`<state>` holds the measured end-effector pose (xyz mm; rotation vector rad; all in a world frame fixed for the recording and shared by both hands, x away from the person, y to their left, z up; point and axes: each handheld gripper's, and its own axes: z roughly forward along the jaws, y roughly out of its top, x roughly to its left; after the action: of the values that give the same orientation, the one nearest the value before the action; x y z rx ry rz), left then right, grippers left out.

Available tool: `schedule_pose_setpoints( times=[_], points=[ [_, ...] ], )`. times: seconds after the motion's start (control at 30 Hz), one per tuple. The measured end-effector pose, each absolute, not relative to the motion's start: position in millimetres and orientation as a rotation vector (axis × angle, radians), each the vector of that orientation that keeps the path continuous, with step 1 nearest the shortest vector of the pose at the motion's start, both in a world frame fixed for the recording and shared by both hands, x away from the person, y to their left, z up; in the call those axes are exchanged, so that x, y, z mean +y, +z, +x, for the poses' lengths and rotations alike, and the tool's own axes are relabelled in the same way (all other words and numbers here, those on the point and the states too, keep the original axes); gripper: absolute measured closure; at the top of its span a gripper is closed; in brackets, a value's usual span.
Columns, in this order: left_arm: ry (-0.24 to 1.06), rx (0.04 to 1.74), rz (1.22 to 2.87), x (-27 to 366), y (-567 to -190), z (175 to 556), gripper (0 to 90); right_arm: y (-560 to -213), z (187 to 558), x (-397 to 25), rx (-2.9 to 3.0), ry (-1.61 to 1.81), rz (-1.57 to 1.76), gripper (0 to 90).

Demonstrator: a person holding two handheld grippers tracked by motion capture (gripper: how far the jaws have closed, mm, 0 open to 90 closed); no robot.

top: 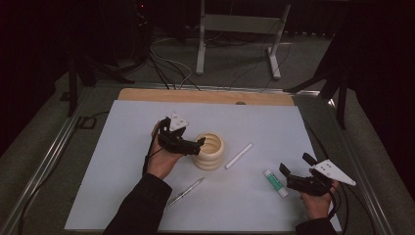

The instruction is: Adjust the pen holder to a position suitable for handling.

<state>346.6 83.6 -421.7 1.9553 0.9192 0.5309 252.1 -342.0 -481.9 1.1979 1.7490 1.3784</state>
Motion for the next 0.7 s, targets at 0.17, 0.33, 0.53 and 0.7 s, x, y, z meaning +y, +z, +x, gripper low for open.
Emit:
schedule_pose_setpoints(
  times=[0.17,0.33,0.53,0.7],
  points=[
    [0.538,0.902,1.941,87,-420,339,0.1,-482,252,-342,1.745,1.381,1.189,0.2],
    [0.543,0.873,1.92,91,-420,332,0.1,-482,252,-342,1.737,1.39,1.178,0.2],
    [0.554,0.845,1.895,94,-423,323,0.1,-483,252,-342,1.735,1.391,1.175,0.2],
    [0.548,0.847,1.893,97,-427,318,0.1,-483,252,-343,1.73,1.393,1.17,0.1]
  ],
)
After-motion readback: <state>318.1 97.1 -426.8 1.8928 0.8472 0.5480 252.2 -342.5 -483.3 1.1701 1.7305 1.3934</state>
